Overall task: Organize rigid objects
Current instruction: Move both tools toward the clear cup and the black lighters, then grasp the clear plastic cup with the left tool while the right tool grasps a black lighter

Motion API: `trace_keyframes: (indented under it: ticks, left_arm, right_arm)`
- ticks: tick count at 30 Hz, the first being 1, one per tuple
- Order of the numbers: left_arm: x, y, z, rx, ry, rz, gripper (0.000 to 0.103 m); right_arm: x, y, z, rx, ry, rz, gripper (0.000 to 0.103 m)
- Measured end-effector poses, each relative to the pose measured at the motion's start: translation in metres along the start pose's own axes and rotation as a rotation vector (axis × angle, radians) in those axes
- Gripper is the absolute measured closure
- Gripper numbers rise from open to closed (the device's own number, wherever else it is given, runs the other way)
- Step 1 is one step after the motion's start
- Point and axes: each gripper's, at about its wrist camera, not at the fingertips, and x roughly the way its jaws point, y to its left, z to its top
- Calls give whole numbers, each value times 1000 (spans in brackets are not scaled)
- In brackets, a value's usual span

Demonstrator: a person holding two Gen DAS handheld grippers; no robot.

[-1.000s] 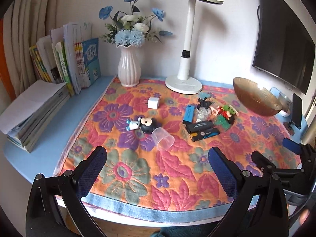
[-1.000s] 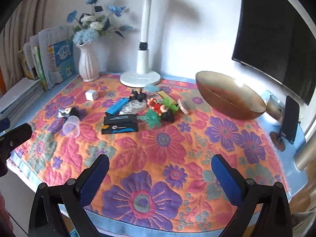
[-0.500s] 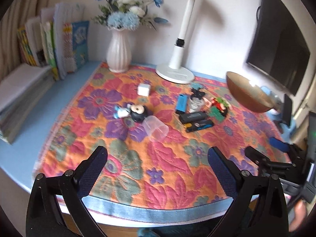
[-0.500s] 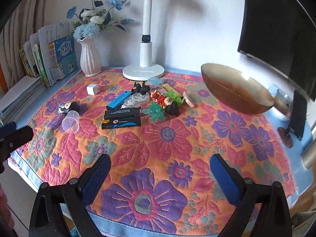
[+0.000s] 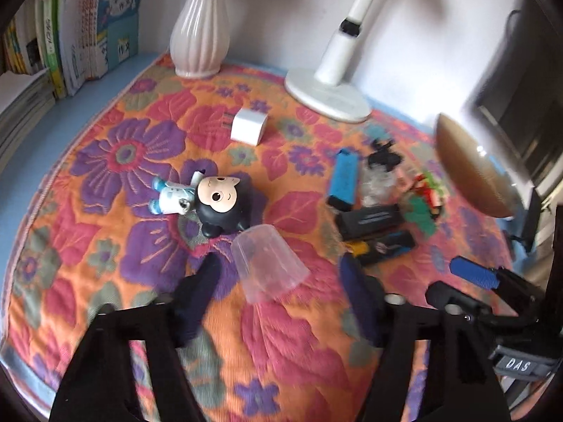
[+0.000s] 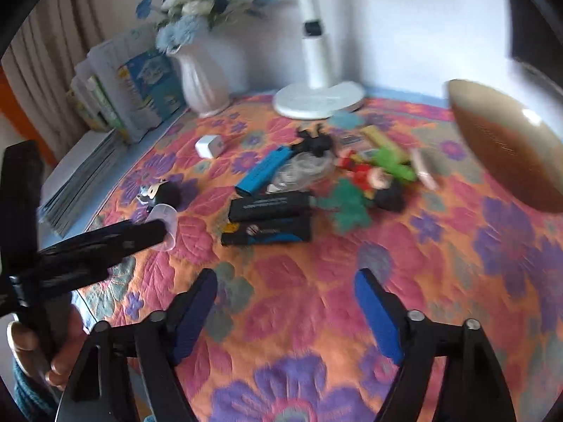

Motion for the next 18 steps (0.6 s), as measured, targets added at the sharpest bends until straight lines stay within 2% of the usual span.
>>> trace_keyframes:
  ticks: [3,7,10,15,18]
  left_arm:
    - [8,6,2,-5,8,5,58]
    - [0,17,0,1,-4,-8,59]
    - [-4,24,-4,23,2,6,59]
    - [-12,34,-5,57,4,30,59]
    - [-12,35,-4,68,5,25,59]
  right_arm:
    - [29,-7,17,-1,63,38,40]
    - [55,-11,34,-7,106,75,40]
    - [64,2,39,-65,97,71,40]
    - [53,39,20,-245,143,199,40]
    - [42,48,11,-312,130,200,40]
